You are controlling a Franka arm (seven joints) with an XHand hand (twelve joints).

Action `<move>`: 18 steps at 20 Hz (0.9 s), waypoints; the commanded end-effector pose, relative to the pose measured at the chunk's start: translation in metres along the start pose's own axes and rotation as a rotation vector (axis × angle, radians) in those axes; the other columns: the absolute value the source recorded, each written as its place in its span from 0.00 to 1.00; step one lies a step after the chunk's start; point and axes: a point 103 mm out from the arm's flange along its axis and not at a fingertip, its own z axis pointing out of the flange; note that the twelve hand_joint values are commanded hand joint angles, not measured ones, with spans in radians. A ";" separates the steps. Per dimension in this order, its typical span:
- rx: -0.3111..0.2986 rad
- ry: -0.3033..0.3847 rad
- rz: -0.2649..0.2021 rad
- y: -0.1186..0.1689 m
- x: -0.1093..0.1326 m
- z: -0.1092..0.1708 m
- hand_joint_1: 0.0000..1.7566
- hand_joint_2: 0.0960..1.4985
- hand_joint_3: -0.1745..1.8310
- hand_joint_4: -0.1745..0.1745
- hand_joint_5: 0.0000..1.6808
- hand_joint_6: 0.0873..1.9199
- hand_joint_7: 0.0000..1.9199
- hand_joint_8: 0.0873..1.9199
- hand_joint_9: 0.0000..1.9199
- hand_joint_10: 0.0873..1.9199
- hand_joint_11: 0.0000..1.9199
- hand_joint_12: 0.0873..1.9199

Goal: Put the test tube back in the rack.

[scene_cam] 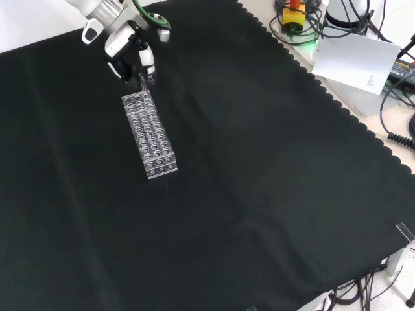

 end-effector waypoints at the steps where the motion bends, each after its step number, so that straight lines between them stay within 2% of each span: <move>1: 0.012 0.006 -0.037 -0.001 0.000 0.006 0.82 0.38 0.38 0.00 0.81 0.11 0.75 0.31 0.80 0.00 0.62 0.42; 5: 0.002 0.005 -0.041 -0.002 0.000 0.007 0.82 0.38 0.38 0.00 0.81 0.11 0.75 0.31 0.80 0.00 0.62 0.42; 7: 0.043 0.032 -0.055 0.000 -0.001 0.008 0.82 0.39 0.37 0.00 0.83 0.06 0.76 0.28 0.80 0.00 0.61 0.44; 8: 0.060 0.038 -0.063 0.000 0.000 0.008 0.77 0.42 0.34 0.09 0.85 0.05 0.75 0.25 0.79 0.00 0.55 0.49; 10: 0.068 0.042 -0.078 0.001 0.004 0.007 0.67 0.37 0.35 0.33 0.72 0.00 0.54 0.29 0.69 0.00 0.38 0.61; 12: 0.064 0.043 -0.091 0.000 0.006 0.003 0.62 0.33 0.37 0.46 0.55 0.00 0.35 0.35 0.58 0.00 0.25 0.69; 14: 0.054 0.042 -0.100 -0.001 0.008 -0.001 0.59 0.32 0.37 0.51 0.44 0.00 0.24 0.39 0.50 0.00 0.19 0.73; 18: 0.031 0.041 -0.118 -0.005 0.011 -0.010 0.58 0.31 0.37 0.53 0.38 0.00 0.16 0.41 0.43 0.00 0.14 0.75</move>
